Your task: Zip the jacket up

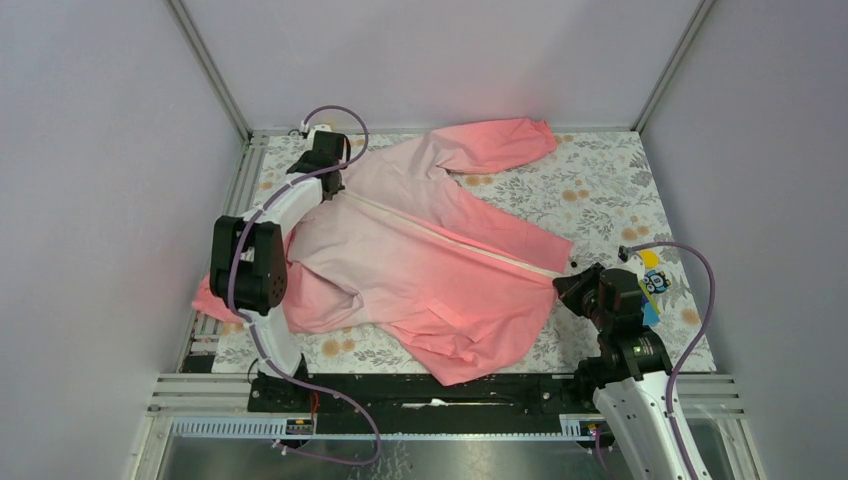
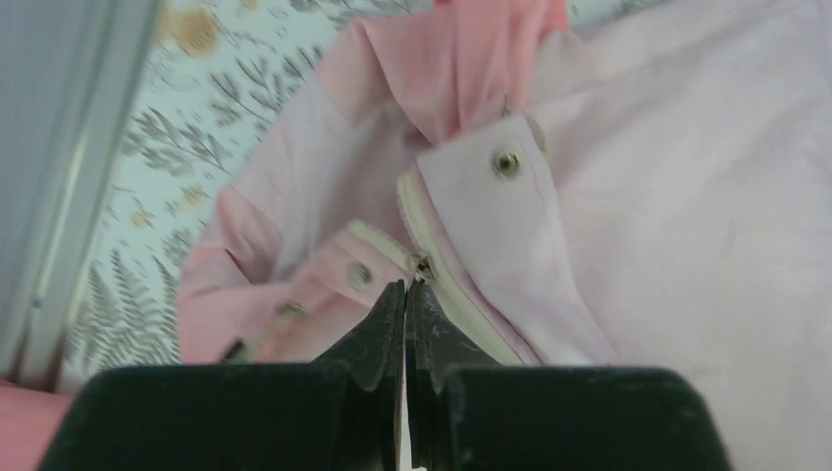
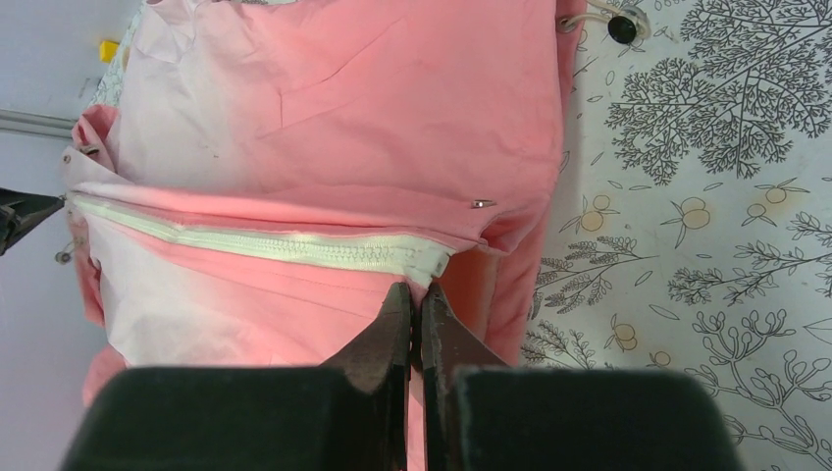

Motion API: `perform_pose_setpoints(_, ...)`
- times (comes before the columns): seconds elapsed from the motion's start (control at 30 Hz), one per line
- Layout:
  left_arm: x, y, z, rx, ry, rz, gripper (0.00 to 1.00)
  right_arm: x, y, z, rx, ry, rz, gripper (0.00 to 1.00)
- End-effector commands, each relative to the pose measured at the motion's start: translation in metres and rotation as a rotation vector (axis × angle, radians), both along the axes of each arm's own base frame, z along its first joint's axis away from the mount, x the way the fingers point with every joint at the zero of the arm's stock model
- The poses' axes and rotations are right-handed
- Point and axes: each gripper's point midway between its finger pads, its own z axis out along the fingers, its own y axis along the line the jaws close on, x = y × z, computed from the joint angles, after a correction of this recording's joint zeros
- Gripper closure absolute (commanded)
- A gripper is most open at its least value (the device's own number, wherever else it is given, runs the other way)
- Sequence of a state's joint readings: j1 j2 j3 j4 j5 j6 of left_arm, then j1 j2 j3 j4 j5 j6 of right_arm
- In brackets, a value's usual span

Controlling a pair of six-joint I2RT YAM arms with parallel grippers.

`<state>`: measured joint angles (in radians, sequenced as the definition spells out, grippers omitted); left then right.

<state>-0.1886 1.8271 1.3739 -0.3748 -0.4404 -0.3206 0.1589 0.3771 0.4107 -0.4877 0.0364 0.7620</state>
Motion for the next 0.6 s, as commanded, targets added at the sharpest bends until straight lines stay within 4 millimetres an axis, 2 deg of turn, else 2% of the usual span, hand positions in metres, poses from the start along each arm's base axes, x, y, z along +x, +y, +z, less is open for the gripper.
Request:
perform_pose_setpoints(0.0, 0.034, 0.060, 0.037, 0.232, -0.081, 0.104, 1.00, 0.004, -0.017, 0.009, -0.064, -0.022, -0.068, 1.00)
perform_pose_setpoints(0.13, 0.045, 0.083, 0.029, 0.276, -0.045, 0.138, 1.00, 0.004, -0.017, 0.010, -0.066, -0.024, -0.065, 1.00)
perform_pose_setpoints(0.23, 0.049, 0.098, 0.031, 0.296, -0.042, 0.150, 1.00, 0.005, -0.014, 0.009, -0.062, -0.021, -0.051, 1.00)
perform_pose_setpoints(0.43, 0.049, 0.098, 0.041, 0.268, -0.059, 0.144, 1.00, 0.006, 0.010, -0.001, -0.009, 0.000, 0.078, 1.00)
perform_pose_setpoints(0.47, 0.048, 0.097, 0.042, 0.263, -0.063, 0.141, 1.00, 0.005, 0.014, -0.005, 0.001, 0.021, 0.098, 0.99)
perform_pose_setpoints(0.5, 0.049, 0.095, 0.045, 0.254, -0.071, 0.131, 1.00, 0.003, 0.017, -0.008, 0.006, 0.041, 0.113, 0.93)
perform_pose_setpoints(0.57, 0.053, 0.089, 0.054, 0.226, -0.094, 0.099, 1.00, 0.000, 0.019, -0.009, 0.007, 0.068, 0.132, 0.77)
